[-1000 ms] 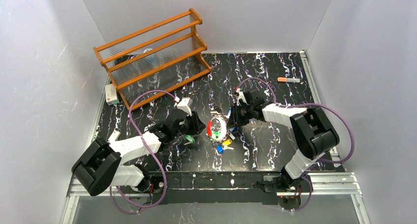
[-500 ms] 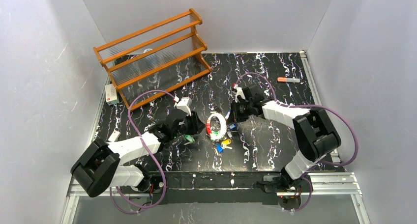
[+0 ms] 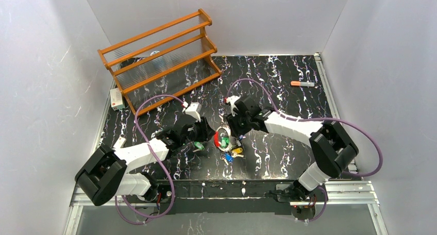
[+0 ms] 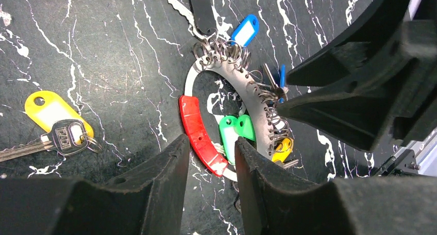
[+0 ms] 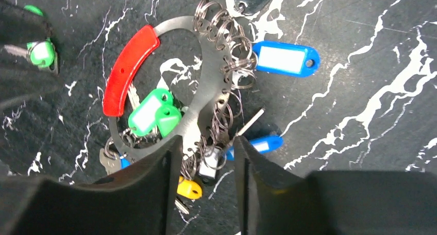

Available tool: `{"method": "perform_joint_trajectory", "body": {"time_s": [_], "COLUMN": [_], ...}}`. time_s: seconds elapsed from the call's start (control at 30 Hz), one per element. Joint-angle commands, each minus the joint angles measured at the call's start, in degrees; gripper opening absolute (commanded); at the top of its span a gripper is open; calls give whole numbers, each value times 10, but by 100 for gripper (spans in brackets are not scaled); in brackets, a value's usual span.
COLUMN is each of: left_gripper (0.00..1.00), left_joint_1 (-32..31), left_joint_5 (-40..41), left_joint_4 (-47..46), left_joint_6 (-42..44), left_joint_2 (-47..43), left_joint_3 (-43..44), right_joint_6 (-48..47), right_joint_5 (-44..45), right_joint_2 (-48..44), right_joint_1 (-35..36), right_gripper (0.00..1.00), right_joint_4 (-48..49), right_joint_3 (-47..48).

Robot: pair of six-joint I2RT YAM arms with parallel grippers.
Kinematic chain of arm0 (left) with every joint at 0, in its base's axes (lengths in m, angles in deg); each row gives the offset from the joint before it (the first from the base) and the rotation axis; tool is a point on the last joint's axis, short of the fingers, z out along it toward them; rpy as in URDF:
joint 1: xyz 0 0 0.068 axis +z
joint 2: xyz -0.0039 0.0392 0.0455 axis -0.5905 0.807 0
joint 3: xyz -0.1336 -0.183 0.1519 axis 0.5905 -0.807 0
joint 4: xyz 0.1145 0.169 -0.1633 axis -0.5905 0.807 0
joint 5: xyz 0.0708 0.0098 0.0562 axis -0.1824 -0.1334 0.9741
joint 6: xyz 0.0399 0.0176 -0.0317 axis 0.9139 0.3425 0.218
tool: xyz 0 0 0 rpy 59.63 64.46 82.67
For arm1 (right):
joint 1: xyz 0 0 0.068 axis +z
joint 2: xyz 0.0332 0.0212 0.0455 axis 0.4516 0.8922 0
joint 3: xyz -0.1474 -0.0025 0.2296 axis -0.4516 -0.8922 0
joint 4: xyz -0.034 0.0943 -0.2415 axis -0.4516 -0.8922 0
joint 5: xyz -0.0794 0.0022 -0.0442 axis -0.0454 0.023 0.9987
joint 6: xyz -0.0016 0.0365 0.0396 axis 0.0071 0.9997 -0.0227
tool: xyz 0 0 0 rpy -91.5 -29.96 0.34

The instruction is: Put the keys on the keyring

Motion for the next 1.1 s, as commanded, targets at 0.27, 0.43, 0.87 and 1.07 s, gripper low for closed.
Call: {"method": "perform_joint_trajectory", "body": {"time_s": [0.27, 0.43, 0.87, 1.07], "left_gripper": [37, 37, 37, 37], "left_joint_1": [1, 1, 1, 1], "left_joint_5": [-4, -17, -53, -55], "left_joint_4": [0, -4, -24, -28], "left_joint_6": [1, 1, 9, 8], "left_joint_2": [2, 8, 39, 45], "left_joint_3": [0, 2, 20, 19], "right_joint_6": [86, 74, 82, 91], "right_joint_5": [-274, -310, -328, -329], "right_joint_2": [-63, -21, 25, 6], "right_joint_1": [-166, -174, -174, -174], "right_gripper": [46, 39, 22, 23], "right_joint_4": [120, 120, 93, 81], "right_joint_3": [-74, -62, -93, -127]}}
